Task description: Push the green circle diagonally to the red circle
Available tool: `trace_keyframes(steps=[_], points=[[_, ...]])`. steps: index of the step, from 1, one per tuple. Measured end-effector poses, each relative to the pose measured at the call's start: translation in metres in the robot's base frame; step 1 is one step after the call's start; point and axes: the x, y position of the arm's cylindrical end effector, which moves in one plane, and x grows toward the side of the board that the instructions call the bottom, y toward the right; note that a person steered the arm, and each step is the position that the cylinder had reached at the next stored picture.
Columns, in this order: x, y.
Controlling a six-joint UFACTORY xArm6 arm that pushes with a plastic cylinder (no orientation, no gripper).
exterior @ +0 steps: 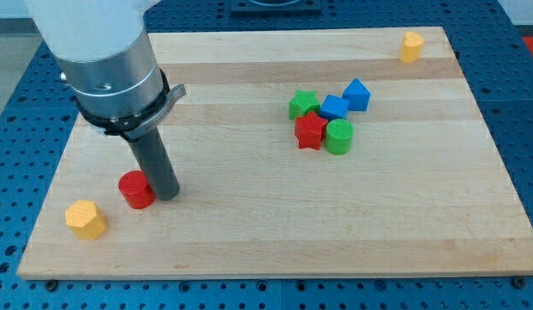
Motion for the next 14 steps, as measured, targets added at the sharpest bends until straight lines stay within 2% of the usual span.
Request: trace_keyframes(steps=[1, 3, 4, 5, 6, 7, 10, 14], points=[[-0.002, 0.045], [-0.031, 0.164], [-0.032, 0.233], [-0.049, 0.275], [-0.077, 0.281], [-0.086, 0.277], [-0.086, 0.223], [-0.043, 0.201]])
